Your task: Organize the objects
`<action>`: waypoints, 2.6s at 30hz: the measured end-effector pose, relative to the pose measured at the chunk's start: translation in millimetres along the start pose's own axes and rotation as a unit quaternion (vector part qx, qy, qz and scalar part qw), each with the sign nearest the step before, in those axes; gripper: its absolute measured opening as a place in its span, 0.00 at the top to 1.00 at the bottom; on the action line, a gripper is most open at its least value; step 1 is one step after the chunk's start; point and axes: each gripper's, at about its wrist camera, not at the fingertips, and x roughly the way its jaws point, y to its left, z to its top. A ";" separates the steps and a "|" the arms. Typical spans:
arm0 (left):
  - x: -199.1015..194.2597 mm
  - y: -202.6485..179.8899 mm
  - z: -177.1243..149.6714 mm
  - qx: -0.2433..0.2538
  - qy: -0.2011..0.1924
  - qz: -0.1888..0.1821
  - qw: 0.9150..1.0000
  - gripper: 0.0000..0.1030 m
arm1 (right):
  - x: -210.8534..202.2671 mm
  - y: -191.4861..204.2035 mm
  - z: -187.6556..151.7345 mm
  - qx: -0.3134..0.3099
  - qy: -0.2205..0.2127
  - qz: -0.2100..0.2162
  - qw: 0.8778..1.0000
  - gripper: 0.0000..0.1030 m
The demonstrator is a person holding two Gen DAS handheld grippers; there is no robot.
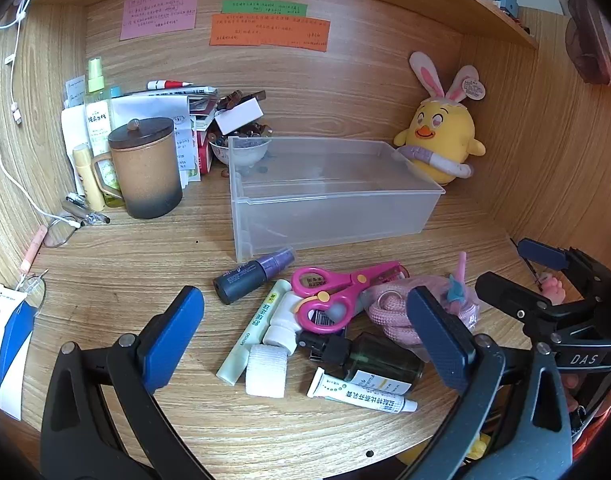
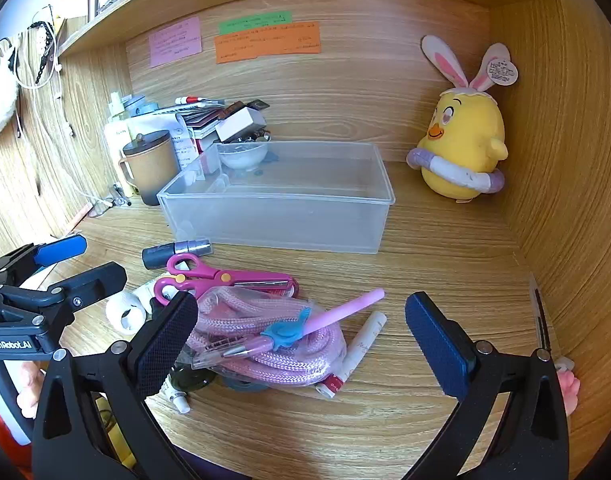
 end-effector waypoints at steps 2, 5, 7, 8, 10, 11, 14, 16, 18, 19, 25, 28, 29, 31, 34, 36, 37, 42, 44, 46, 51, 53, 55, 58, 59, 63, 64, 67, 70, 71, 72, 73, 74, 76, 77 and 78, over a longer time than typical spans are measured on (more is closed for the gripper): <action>-1.1 0.2 0.7 0.001 -0.001 0.000 1.000 0.00 | -0.3 0.5 0.4 0.001 -0.001 0.001 1.000 0.00; -2.0 0.1 1.3 0.000 -0.002 -0.002 1.000 0.00 | -0.9 0.9 1.0 0.001 -0.002 0.001 1.000 0.00; -2.7 0.5 1.6 -0.001 -0.003 -0.004 1.000 0.00 | -1.3 0.5 1.1 0.001 -0.002 0.000 1.000 0.00; -2.9 0.0 1.2 -0.001 -0.004 -0.004 1.000 0.00 | -1.3 0.2 1.1 0.001 -0.002 0.001 1.000 0.00; -3.6 -0.4 1.4 0.000 -0.004 -0.005 1.000 0.00 | -1.8 -0.2 1.4 0.003 -0.002 0.002 1.000 0.00; -3.8 -0.2 1.6 0.000 -0.005 -0.006 1.000 0.00 | -1.8 -0.4 1.7 0.004 -0.001 0.003 1.000 0.00; -4.1 -0.9 1.6 0.000 -0.005 -0.006 1.000 0.00 | -2.0 -0.9 2.5 0.006 -0.001 0.004 1.000 0.00; -4.2 -1.4 1.8 0.000 -0.006 -0.005 1.000 0.00 | -2.3 -0.8 2.3 0.006 -0.001 0.005 1.000 0.00; -4.5 -1.7 2.2 0.000 -0.006 -0.005 1.000 0.00 | -2.5 -0.8 2.3 0.006 -0.002 0.005 1.000 0.00; -4.6 -2.1 1.9 0.000 -0.007 -0.005 1.000 0.00 | -2.4 -0.5 2.5 0.006 -0.002 0.005 1.000 0.00; -4.9 -2.0 2.5 0.000 -0.006 -0.006 1.000 0.00 | -3.2 1.6 3.4 0.004 -0.003 0.006 1.000 0.00; -5.0 -2.2 2.5 0.000 -0.006 -0.006 1.000 0.00 | -3.4 1.4 3.3 0.005 -0.003 0.007 1.000 0.00; -5.0 -2.4 2.4 0.000 -0.006 -0.007 1.000 0.00 | -3.4 1.5 3.4 0.005 -0.003 0.007 1.000 0.00; -5.2 -2.9 2.2 0.000 -0.006 -0.007 1.000 0.00 | -3.1 1.4 3.6 0.006 -0.002 0.007 1.000 0.00; -5.2 -3.2 2.6 0.000 -0.006 -0.006 1.000 0.00 | -2.4 1.5 3.4 0.010 -0.001 0.007 1.000 0.00; -5.1 -3.6 2.4 0.000 -0.006 -0.006 1.000 0.00 | -2.1 0.8 3.9 0.012 0.000 0.008 1.000 0.00; -5.1 -3.9 2.6 0.000 -0.006 -0.006 1.000 0.00 | -2.2 0.7 4.0 0.013 0.000 0.009 1.000 0.00; -4.7 -4.0 1.8 -0.001 -0.004 -0.008 1.000 0.00 | -2.4 0.5 4.5 0.013 0.001 0.008 1.000 0.00; -4.7 -4.0 2.0 -0.001 -0.004 -0.008 1.000 0.00 | -2.5 0.7 4.7 0.012 0.001 0.008 1.000 0.00; -4.6 -4.2 2.2 -0.001 -0.004 -0.008 1.000 0.00 | -2.5 0.9 4.5 0.013 0.000 0.008 1.000 0.00; -4.7 -3.6 2.2 -0.002 -0.003 -0.008 1.000 0.00 | -3.1 2.0 3.8 0.013 0.000 0.009 1.000 0.00; -4.8 -3.3 1.9 -0.002 -0.003 -0.008 1.000 0.00 | -3.1 2.3 3.6 0.014 0.001 0.008 1.000 0.00; -4.6 -2.1 1.5 -0.002 -0.002 -0.009 1.000 0.00 | -3.2 2.6 3.3 0.015 0.001 0.009 1.000 0.00; -3.0 -0.8 1.4 -0.002 0.004 -0.013 1.000 0.00 | -3.1 1.5 2.9 0.017 0.002 0.010 1.000 0.00; -2.1 -0.1 1.5 -0.002 0.005 -0.014 1.000 0.00 | -2.7 1.3 2.9 0.017 0.002 0.011 1.000 0.00; 1.2 1.8 0.9 -0.004 0.011 -0.020 1.000 0.00 | 0.2 0.0 2.4 0.019 0.004 0.013 1.000 0.00; 1.9 2.2 0.6 -0.004 0.011 -0.022 1.000 0.00 | 0.9 0.1 2.1 0.019 0.005 0.014 1.000 0.00; 3.0 2.6 -0.7 -0.004 0.008 -0.024 1.000 0.00 | 4.2 0.6 0.3 0.014 0.009 0.018 1.000 0.00; 3.3 5.6 -1.0 -0.007 0.001 -0.023 1.000 0.01 | 6.8 2.8 -2.5 0.005 0.010 0.018 1.000 0.00; 3.8 7.7 -0.8 -0.008 0.001 -0.021 1.000 0.06 | 6.9 2.8 -3.5 0.002 0.009 0.016 1.000 0.00; 4.6 9.8 -0.6 -0.007 0.002 -0.018 1.000 0.14 | 6.7 2.2 -4.9 -0.001 0.007 0.013 1.000 0.00; 6.9 13.4 0.0 -0.007 0.007 -0.013 1.000 0.17 | 5.9 0.8 -6.1 -0.002 0.006 0.010 1.000 0.01; 9.0 16.5 0.9 -0.008 0.010 -0.009 1.000 0.19 | 5.6 -0.9 -6.8 -0.001 0.005 0.007 1.000 0.01; 13.9 26.5 2.9 -0.014 0.017 -0.003 1.000 0.20 | 5.1 -7.1 -8.6 0.004 0.005 0.000 1.000 0.01; 16.0 30.6 3.4 -0.015 0.020 -0.002 1.000 0.21 | 5.0 -11.6 -9.8 0.009 0.006 -0.005 1.000 0.02; 19.0 34.7 4.9 -0.015 0.024 0.000 1.000 0.23 | 4.7 -15.0 -10.7 0.012 0.007 -0.008 1.000 0.06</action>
